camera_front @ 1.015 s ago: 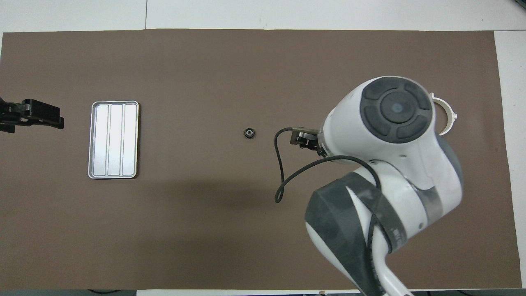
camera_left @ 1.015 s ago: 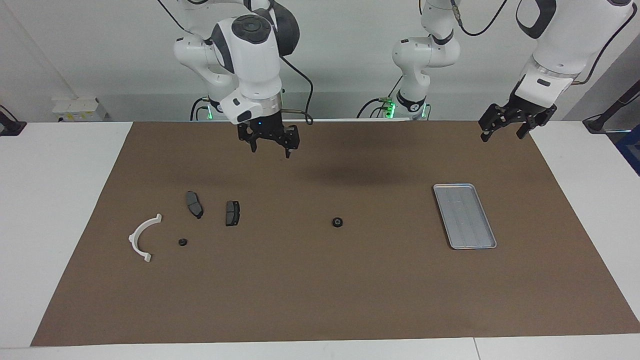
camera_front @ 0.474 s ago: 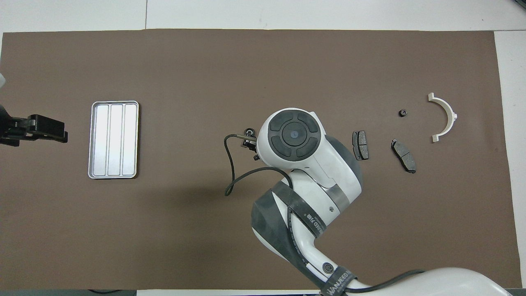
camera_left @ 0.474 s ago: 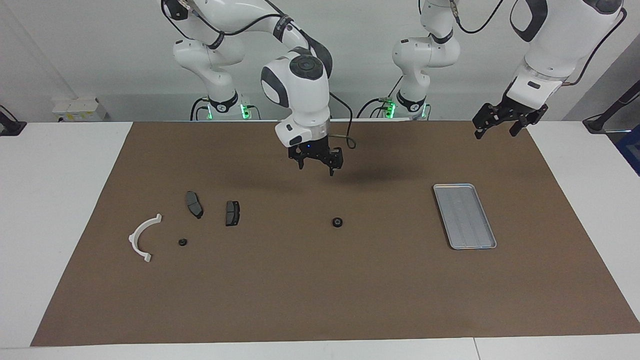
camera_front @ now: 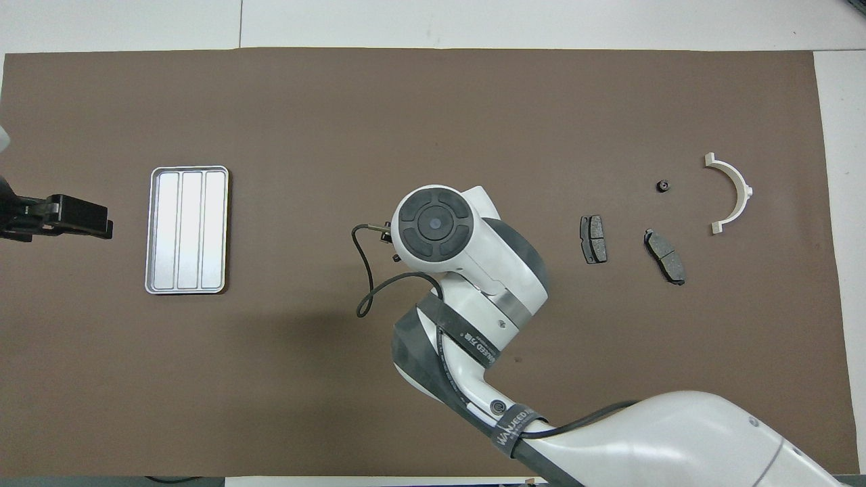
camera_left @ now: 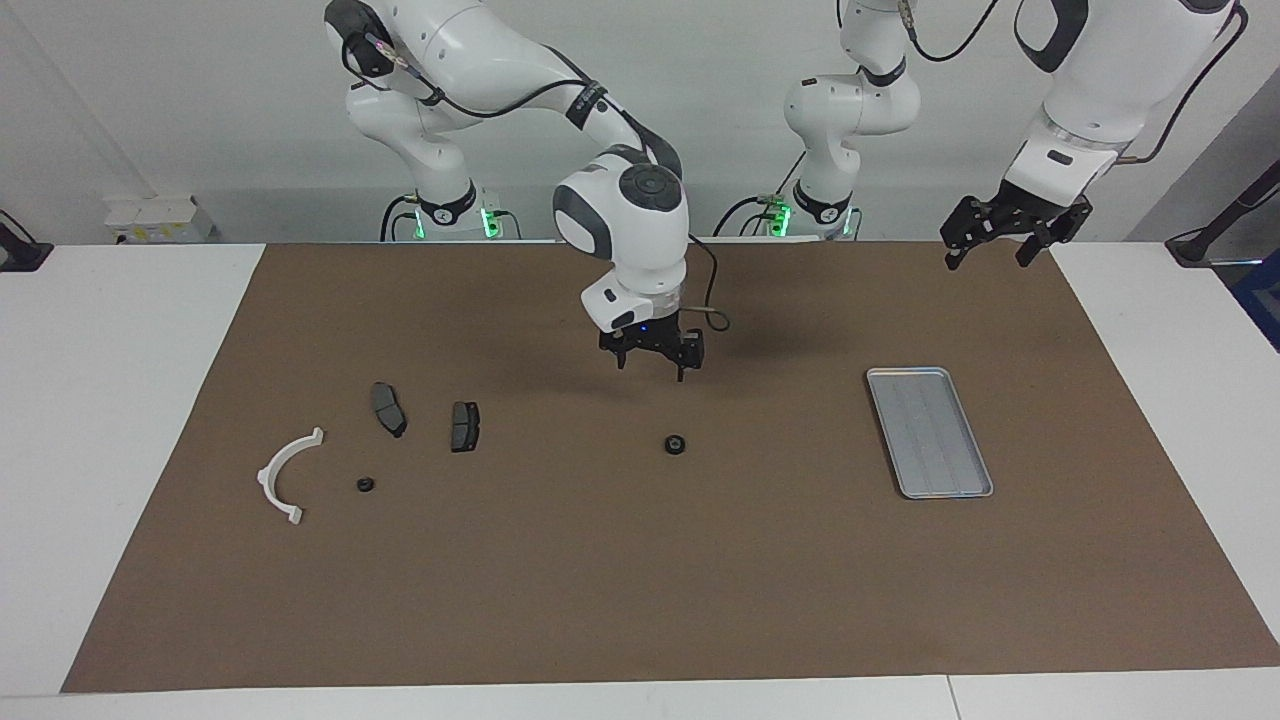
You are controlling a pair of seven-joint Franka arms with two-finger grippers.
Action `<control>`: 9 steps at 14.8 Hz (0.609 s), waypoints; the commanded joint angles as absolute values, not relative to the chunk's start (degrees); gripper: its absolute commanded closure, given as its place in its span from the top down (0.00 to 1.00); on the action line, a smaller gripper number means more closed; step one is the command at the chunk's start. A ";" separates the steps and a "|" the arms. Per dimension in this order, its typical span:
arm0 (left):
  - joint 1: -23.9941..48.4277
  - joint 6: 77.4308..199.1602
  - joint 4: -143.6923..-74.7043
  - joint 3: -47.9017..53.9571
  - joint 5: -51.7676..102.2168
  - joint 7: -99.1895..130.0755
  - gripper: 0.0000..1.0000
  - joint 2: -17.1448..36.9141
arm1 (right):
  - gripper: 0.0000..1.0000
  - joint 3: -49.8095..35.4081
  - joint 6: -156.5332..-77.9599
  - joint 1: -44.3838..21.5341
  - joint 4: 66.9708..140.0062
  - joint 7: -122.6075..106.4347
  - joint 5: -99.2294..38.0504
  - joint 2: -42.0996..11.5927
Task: Place bearing gear from tray to pile
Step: 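Grasp and lift the center bearing gear with the right gripper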
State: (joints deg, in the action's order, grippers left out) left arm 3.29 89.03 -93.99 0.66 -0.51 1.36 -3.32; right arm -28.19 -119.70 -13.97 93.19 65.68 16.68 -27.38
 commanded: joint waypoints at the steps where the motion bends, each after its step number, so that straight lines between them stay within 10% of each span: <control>1: 3.87 89.12 -95.71 -0.09 -0.09 0.35 1.00 -4.92 | 1.00 -28.21 -116.55 -15.99 82.29 69.08 21.53 -37.07; 9: 4.04 89.56 -95.89 -0.26 -0.09 0.97 1.00 -5.01 | 1.00 -23.55 -118.39 -20.13 76.46 69.08 23.46 -44.47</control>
